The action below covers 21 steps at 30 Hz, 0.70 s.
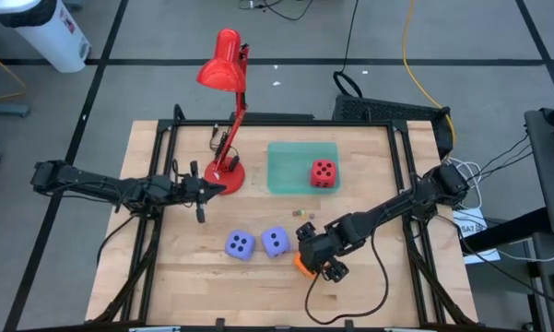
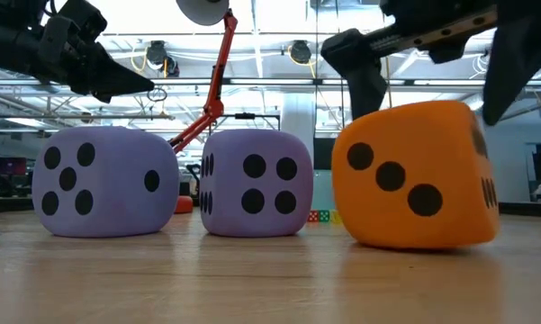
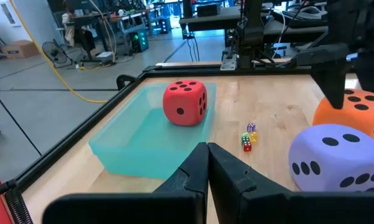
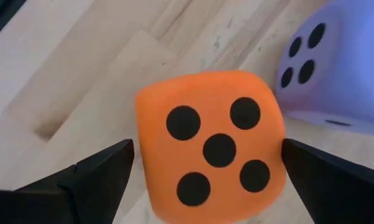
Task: Pick & Place Dice
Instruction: Put the large orange dice into the bin
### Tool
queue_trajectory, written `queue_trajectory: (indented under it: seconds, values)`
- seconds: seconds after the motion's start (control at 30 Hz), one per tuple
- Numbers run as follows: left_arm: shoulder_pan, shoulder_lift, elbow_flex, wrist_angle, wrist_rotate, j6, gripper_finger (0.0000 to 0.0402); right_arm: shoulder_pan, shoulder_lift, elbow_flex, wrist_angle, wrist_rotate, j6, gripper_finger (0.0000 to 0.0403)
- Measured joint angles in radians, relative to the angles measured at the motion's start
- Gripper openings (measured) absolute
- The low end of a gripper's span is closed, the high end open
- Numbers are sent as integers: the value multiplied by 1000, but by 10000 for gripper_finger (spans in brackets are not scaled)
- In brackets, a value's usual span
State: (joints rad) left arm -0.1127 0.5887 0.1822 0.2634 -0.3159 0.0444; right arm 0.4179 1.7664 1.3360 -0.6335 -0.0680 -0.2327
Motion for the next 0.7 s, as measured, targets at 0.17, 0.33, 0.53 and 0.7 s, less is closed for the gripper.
queue_trajectory:
  seconds: [0.17, 0.33, 0.53, 0.7]
  values:
    - [0, 0, 0, 1, 0, 0, 17, 0, 0, -10, 43, -5, -19, 399]
    - [0, 0, 0, 1, 0, 3, 17, 9, 0, -11, 65, 15, -62, 399]
    - [0, 0, 0, 1, 0, 5, 17, 26, -13, -4, 66, 34, -84, 398]
    - [0, 0, 0, 1, 0, 5, 17, 24, -13, -4, 52, 38, -94, 398]
